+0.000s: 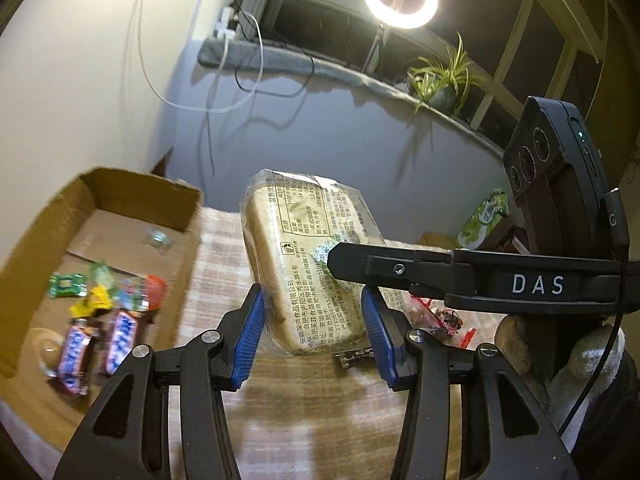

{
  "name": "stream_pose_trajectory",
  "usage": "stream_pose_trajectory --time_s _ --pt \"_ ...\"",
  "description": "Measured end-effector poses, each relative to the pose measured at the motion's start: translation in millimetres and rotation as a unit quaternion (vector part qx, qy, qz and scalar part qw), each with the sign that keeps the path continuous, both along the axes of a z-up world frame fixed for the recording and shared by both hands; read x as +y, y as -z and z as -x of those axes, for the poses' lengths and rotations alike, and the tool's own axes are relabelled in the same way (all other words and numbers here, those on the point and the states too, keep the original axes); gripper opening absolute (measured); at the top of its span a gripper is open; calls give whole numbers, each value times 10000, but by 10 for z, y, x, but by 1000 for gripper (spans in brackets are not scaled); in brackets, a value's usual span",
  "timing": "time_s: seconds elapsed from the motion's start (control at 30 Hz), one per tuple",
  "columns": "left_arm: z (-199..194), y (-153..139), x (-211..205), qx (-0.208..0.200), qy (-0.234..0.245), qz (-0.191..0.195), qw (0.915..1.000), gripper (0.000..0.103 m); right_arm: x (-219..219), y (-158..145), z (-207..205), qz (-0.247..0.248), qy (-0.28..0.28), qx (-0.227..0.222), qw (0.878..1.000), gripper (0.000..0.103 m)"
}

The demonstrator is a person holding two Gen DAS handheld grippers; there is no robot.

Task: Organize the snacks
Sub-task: 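Lift the bread block with both tools and lower it into the box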

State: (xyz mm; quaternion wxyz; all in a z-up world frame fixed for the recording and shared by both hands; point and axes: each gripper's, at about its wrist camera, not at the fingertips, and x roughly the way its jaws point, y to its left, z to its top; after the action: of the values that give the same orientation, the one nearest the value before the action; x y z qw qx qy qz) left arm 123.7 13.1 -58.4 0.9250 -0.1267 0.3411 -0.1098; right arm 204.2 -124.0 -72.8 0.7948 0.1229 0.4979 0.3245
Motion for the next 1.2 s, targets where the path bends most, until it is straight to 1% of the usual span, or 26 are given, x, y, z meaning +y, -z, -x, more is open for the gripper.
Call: stream_pose_trajectory --time_s 0.17,0.47,0.7,1.2 --pt "126 -103 184 -165 -170 -86 9997 47 238 -126 63 -70 -190 -162 9997 51" --pt "171 -183 560 -281 -491 -138 9983 47 690 -165 23 -194 -515 -283 9981 51" --pt "212 -155 846 -275 -709 -156 9970 47 1015 -131 -53 -203 -740 -321 9965 51" --pt "74 -23 1232 -122 -1080 -244 9938 47 1444 44 -228 -124 -1036 -231 9943 51"
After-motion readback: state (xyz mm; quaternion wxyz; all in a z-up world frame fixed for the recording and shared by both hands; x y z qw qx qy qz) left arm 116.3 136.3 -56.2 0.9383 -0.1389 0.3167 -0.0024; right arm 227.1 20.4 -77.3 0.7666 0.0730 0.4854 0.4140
